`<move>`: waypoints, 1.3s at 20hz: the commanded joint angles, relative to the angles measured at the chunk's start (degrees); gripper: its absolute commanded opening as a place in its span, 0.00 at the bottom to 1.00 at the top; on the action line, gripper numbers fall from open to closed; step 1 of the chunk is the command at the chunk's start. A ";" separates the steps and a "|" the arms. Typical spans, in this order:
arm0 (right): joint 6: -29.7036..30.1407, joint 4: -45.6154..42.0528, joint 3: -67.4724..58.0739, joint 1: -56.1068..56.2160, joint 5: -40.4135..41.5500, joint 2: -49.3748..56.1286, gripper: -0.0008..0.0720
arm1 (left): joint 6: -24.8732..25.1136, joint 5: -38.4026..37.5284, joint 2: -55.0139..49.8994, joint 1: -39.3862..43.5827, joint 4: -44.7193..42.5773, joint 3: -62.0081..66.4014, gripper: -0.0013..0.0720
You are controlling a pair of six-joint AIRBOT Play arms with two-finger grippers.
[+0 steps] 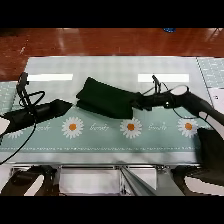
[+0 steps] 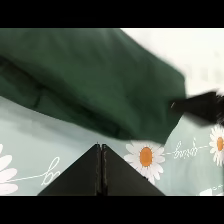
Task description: Fold the shirts.
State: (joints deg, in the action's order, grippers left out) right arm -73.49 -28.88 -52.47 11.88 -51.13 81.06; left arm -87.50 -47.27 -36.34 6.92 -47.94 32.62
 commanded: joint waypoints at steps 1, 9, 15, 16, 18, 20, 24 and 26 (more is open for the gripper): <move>-7.23 -10.49 -14.71 2.23 -2.91 -0.79 0.04 | 0.00 0.15 -0.02 0.02 -0.02 -0.02 0.05; -19.96 -28.68 -39.15 -4.55 -15.61 -9.57 0.04 | 0.02 -0.85 -0.02 0.22 0.00 0.00 0.05; -26.97 -31.21 -42.34 -22.36 -26.40 -15.76 0.04 | 4.13 0.11 -0.02 1.46 -0.02 -0.02 0.05; -28.11 -33.62 -42.34 -25.46 -29.49 -16.83 0.04 | 5.75 -0.22 -0.02 1.44 -0.02 -0.02 0.05; -29.33 -39.41 -42.32 -31.74 -36.00 -19.06 0.04 | 6.12 0.33 -0.04 1.44 -0.04 -0.02 0.05; -29.11 -40.24 -42.03 -38.62 -41.46 -21.84 0.04 | 6.58 1.46 -0.04 1.44 -0.04 -0.02 0.05; -26.40 -44.04 -42.03 -50.90 -53.81 -25.92 0.04 | 7.39 5.01 -0.17 1.44 -0.04 -0.02 0.05; -25.16 -47.19 -40.79 -55.93 -55.36 -28.04 0.04 | 7.39 6.45 -0.87 1.44 -0.04 0.00 0.05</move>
State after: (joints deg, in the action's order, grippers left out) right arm -100.22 -71.22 -94.17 -36.34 -97.56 55.99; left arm -80.62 -43.24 -36.67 8.34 -47.92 32.62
